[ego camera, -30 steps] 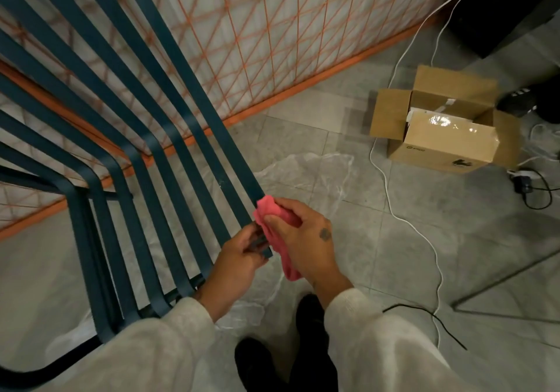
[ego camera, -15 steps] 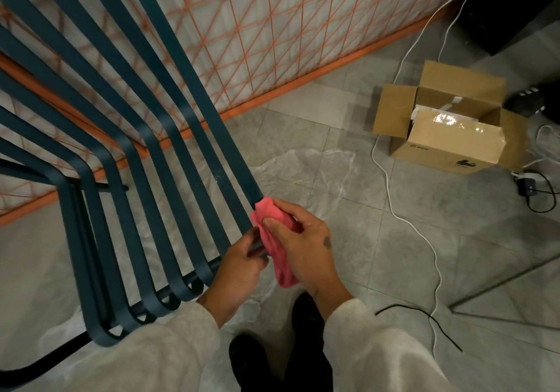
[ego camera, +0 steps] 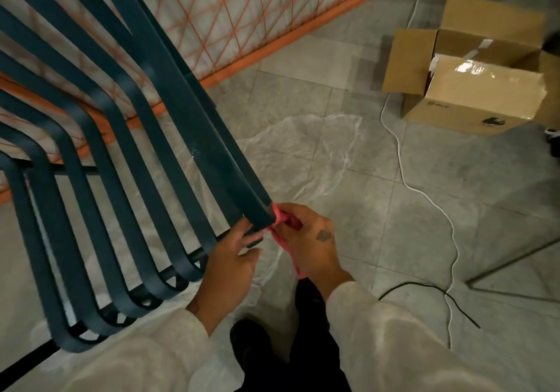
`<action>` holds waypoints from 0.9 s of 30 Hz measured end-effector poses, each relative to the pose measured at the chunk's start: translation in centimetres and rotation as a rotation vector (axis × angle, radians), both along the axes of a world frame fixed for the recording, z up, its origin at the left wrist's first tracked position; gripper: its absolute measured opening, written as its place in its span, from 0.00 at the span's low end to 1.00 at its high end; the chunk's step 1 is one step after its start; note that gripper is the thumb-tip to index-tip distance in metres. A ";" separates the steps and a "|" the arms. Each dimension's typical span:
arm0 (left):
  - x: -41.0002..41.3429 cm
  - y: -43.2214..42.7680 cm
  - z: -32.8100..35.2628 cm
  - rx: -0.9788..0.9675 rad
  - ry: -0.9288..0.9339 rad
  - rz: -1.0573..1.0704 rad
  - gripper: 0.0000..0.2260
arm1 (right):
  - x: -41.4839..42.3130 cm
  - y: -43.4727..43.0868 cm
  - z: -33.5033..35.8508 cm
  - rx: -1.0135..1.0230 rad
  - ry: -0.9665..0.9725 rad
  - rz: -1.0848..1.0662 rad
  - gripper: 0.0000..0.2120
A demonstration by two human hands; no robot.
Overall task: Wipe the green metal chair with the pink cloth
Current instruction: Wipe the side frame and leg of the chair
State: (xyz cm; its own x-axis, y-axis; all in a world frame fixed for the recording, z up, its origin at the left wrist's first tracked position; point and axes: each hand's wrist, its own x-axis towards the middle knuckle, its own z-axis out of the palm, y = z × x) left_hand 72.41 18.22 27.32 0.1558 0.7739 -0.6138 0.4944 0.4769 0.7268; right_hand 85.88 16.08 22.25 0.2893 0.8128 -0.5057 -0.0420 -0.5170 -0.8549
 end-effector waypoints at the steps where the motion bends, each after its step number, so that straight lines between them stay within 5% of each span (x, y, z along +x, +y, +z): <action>1: 0.0 0.1 -0.6 0.014 0.030 -0.009 0.22 | 0.0 0.1 -1.1 -0.012 -0.001 0.004 0.14; 7: 0.0 0.7 -3.1 0.075 0.110 -0.050 0.10 | 0.7 1.8 -5.0 -0.093 -0.106 0.139 0.11; 12: 0.7 1.2 -2.8 0.034 0.040 0.074 0.06 | 2.4 1.5 -1.8 -0.151 0.356 0.013 0.11; 16: 1.1 1.8 -2.3 0.000 -0.078 0.164 0.10 | 3.5 1.0 -0.3 -0.084 0.465 0.077 0.13; 27: 1.5 1.9 -1.9 0.005 -0.078 0.141 0.14 | 3.0 4.0 -2.8 -0.227 0.324 0.199 0.13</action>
State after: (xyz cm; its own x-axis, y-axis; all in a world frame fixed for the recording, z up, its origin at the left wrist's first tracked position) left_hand 73.92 20.07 25.44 0.0919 0.7947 -0.6000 0.3649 0.5338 0.7629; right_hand 88.88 20.07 19.41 -0.0642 0.6942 -0.7169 -0.1698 -0.7155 -0.6776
